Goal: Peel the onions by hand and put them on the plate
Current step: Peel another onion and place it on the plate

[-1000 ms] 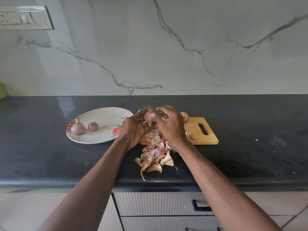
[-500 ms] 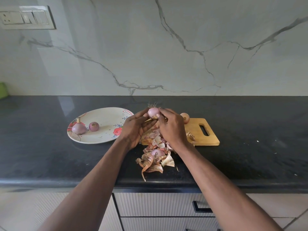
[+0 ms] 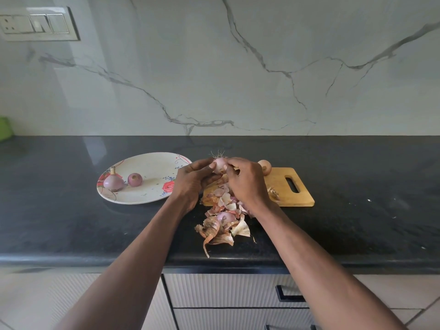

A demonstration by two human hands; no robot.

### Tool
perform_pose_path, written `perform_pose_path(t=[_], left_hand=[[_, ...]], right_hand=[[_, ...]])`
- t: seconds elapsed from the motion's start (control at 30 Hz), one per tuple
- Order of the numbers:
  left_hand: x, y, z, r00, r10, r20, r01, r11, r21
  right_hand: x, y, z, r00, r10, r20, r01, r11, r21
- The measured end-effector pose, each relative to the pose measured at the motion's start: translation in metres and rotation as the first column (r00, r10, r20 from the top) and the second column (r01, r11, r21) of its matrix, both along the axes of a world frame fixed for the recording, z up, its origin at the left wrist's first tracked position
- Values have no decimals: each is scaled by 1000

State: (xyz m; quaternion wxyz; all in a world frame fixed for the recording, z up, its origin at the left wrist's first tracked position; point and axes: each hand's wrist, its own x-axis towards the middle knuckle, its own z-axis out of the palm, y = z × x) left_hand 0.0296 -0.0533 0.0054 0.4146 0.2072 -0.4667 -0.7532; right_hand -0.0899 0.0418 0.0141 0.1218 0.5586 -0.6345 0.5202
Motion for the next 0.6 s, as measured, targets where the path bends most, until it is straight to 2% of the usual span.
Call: perform_pose_path(t=[0.33,0.6], left_hand=[[2,5,3,999,-24,27,25,998,-64],[0,6,2,992,-111,62,115,991,-63]], right_hand=[[-4,-1,0,996,-43,84,41,999,18],[-3,-6,-4,982,-131,136,125,991,57]])
